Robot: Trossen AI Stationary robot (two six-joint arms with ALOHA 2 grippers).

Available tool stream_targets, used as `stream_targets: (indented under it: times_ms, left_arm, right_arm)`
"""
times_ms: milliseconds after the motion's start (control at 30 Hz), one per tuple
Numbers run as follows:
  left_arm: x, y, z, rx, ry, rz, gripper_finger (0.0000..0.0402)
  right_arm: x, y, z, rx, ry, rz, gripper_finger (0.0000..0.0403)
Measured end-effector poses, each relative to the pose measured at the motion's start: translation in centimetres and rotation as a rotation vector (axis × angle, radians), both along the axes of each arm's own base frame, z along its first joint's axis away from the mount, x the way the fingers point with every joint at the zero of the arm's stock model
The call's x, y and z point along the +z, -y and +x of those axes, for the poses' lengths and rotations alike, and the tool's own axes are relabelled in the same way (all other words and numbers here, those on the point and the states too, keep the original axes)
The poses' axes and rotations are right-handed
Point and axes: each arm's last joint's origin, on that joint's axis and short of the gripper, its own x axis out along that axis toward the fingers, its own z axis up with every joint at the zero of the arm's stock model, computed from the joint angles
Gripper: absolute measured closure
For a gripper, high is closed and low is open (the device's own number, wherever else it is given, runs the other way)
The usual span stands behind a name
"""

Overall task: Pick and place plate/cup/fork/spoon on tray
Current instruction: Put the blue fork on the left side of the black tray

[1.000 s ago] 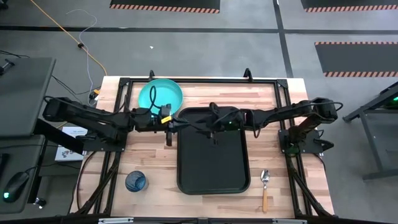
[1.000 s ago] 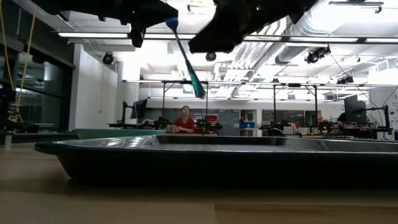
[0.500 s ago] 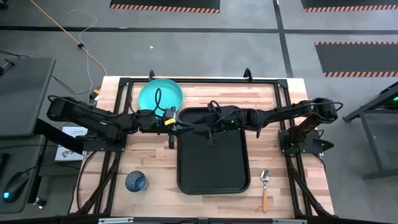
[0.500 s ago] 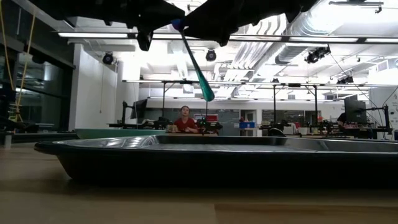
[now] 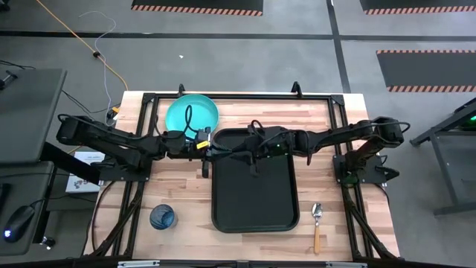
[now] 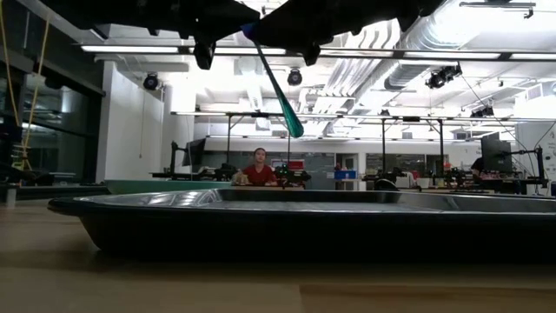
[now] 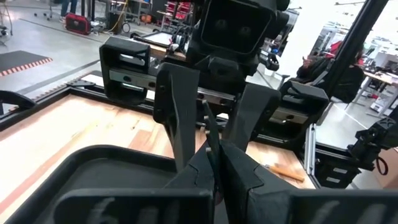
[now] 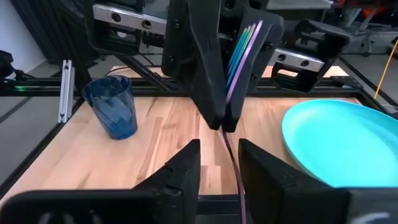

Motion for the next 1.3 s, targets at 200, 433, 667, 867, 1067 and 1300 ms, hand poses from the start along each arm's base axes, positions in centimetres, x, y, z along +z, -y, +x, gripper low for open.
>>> stream_targets:
  times_ms: [200, 433, 667, 867, 1067, 1300]
  left_arm:
    - [0.0, 0.0, 0.0, 0.0, 0.0, 0.0, 0.0401]
    - [0.0, 0.0, 0.0, 0.008, 0.006, 0.0, 0.0394]
    - [0.9, -0.1, -0.5, 0.044, 0.049, 0.065, 0.0373]
    - [3.8, -0.6, -3.1, 0.128, 0.124, 0.127, 0.0314]
    - [4.7, -0.8, -5.7, 0.142, 0.066, 0.15, 0.0251]
    - [0.8, -0.8, -6.4, 0.136, 0.017, 0.101, 0.0217]
  right_arm:
    - [0.3, 0.0, 0.1, 0.007, 0.028, 0.025, 0.0355]
    - [0.2, 0.0, 0.0, 0.011, 0.016, 0.028, 0.0391]
    - [0.4, 0.2, 0.0, 0.008, 0.01, 0.025, 0.04]
    - [-1.0, 1.2, -1.3, -0.022, -0.186, 0.019, 0.0402]
    - [-0.9, 1.8, -3.5, -0.096, -0.308, -0.021, 0.0403]
    - [-3.3, 1.5, -7.6, -0.129, -0.182, 0.065, 0.0403]
